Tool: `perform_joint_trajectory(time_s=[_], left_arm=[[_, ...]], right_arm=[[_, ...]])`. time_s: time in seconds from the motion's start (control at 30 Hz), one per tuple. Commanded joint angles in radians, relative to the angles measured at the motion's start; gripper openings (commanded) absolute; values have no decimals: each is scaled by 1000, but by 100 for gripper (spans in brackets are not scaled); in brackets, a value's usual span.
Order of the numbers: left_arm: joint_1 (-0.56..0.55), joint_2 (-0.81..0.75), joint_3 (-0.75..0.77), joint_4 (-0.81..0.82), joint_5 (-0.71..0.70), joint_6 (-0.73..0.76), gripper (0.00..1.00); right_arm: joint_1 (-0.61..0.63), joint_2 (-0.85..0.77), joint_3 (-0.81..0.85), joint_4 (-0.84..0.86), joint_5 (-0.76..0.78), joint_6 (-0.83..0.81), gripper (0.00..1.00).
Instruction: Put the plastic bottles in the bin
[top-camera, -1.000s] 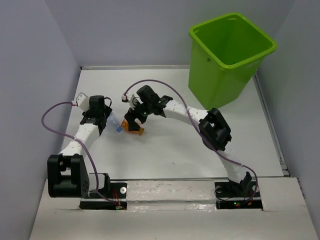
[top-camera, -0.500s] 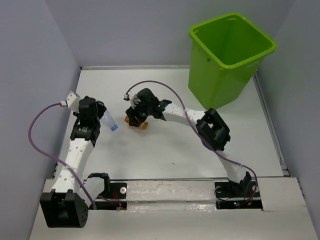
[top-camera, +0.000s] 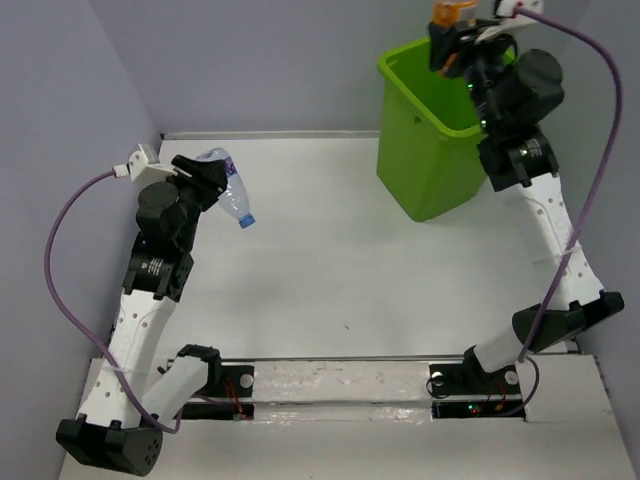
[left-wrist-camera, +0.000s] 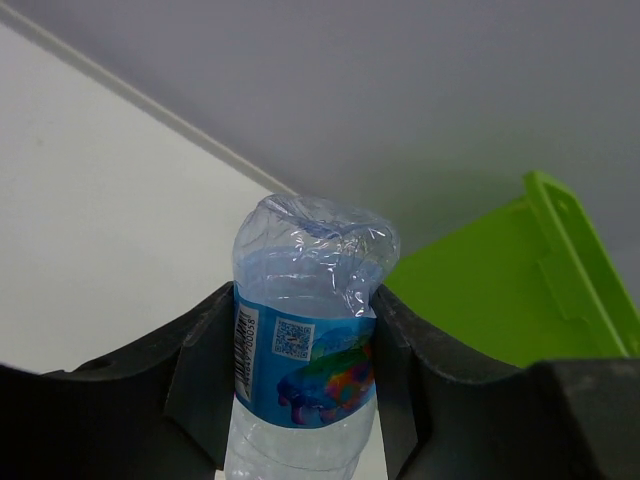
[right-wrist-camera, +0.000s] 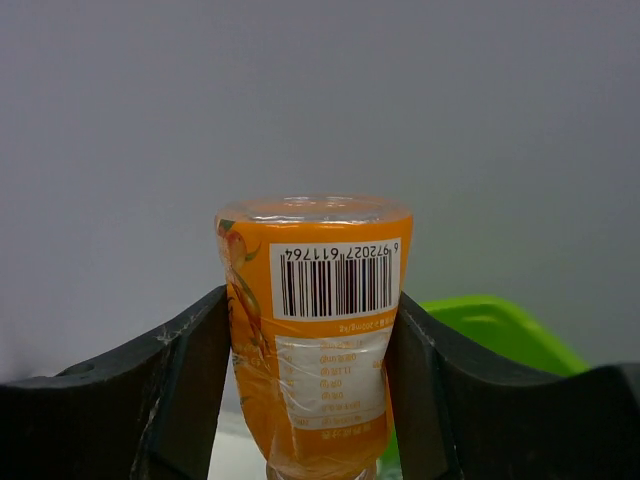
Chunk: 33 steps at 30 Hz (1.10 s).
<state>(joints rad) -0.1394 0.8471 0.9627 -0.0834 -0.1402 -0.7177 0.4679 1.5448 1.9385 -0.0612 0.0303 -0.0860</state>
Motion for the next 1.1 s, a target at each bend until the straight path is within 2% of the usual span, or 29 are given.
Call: perform_joint_trajectory(time_s=[0.0,0.07,0.1,0.13,0.17,0.2,0.23,0.37,0.4,0.47,0.5,0.53,0.6,0.67,0.73,0.77,0.83,0.93,1.0,1.07], left_arm=[[-155,73,166,137,-24,37,32],[-238,149,267,155,-44,55,32],[-285,173,340,168,-50,61,32],[-285,200,381,174,-58,69,32],[-336,223,416,181,-67,90,32],[-356,272,454,188,-91,99,32],[-376,296,526,206,-98,107,32],[-469,415,686,270,-134,149,32],[-509,464,715,290,-153,170,32],[-551,506,768,393,-177,201,32],[-595,548,778,434,-199,214,32],[-614,575,812,503,-206,239,32],[-644,679,884,531,-213,259,32],[-677,762,1031,537,-216,288,32],[-701,930,1192,544,-217,310,33],[-709,931,1246,547,-219,316,33],[-724,1073,1432,551,-228,340,33],[-747,1239,1597,617,-248,371,34],[-755,1312,1598,750,-272,383,33],[-759,1362,1616,815,-274,397,32]], right_arm=[[-175,70,23,4,152,-1,19],[-273,112,30,-2,125,52,21],[-332,126,40,-29,94,118,44],[-354,142,60,-63,50,139,66],[-365,162,94,-113,4,152,82],[-365,194,132,-159,-13,152,93],[-365,198,169,-217,-12,144,99],[-365,144,123,-256,-90,170,99],[-365,120,99,-253,-80,181,97],[-365,11,-13,-235,-66,247,78],[-365,-33,-62,-194,-49,271,60],[-365,-139,-170,-166,-44,323,27],[-365,-253,-283,-100,-36,359,2],[-365,-409,-413,-34,-40,400,0],[-365,-526,-484,-6,-120,423,0],[-365,-558,-513,-9,-145,439,0],[-365,-616,-613,-11,-202,460,0],[-365,-718,-708,-41,-231,477,0],[-365,-794,-757,-61,-298,506,0],[-365,-847,-783,-65,-358,564,0]])
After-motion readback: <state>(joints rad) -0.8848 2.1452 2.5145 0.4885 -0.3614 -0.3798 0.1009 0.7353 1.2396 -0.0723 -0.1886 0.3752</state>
